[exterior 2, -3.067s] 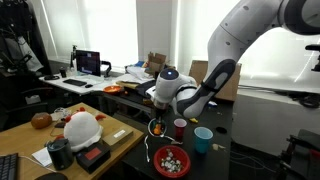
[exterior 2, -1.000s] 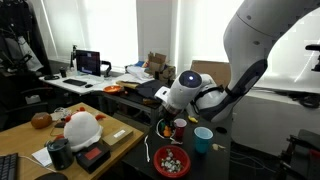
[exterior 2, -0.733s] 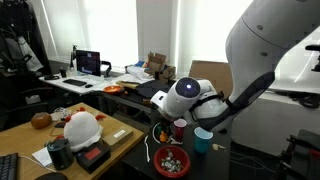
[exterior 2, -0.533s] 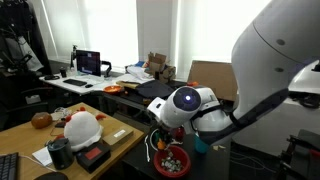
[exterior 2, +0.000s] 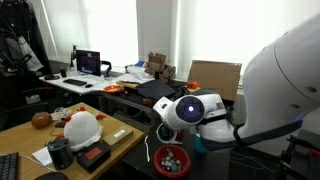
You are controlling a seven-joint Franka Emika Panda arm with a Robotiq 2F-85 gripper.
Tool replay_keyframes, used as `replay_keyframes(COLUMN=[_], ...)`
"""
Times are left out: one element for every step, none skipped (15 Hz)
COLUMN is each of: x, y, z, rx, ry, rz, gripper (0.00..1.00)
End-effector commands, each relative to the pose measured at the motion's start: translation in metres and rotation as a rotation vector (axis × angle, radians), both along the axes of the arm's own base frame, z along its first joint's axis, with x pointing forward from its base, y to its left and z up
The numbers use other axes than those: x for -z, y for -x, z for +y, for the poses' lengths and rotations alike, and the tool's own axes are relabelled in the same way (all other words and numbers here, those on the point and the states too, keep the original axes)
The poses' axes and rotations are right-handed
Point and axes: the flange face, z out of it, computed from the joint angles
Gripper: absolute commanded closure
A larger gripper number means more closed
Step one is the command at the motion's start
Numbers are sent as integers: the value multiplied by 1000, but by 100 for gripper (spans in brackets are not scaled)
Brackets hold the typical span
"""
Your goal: Pick up the cup and pour it's contents in the bowl
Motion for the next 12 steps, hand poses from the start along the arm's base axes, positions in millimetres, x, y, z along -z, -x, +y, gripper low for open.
replay_keyframes(x=[-8, -8, -7, -5, -4, -3, -1, 1, 2, 2, 2, 1], y=[-11, -15, -18, -22, -25, -27, -28, -30, -31, -29, -29, -28], z=[-32, -39, -44, -48, -52, -54, -54, -53, -51, -43, -38, -32], rx=[47, 54, 63, 70, 75, 79, 78, 76, 72, 64, 57, 46], ry=[26, 27, 27, 27, 30, 32, 35, 38, 42, 43, 47, 47], rz=[-30, -34, -39, -44, -49, -52, -52, -52, -57, -59, -66, -67], gripper=[99, 99, 99, 99, 99, 99, 99, 99, 99, 99, 99, 99])
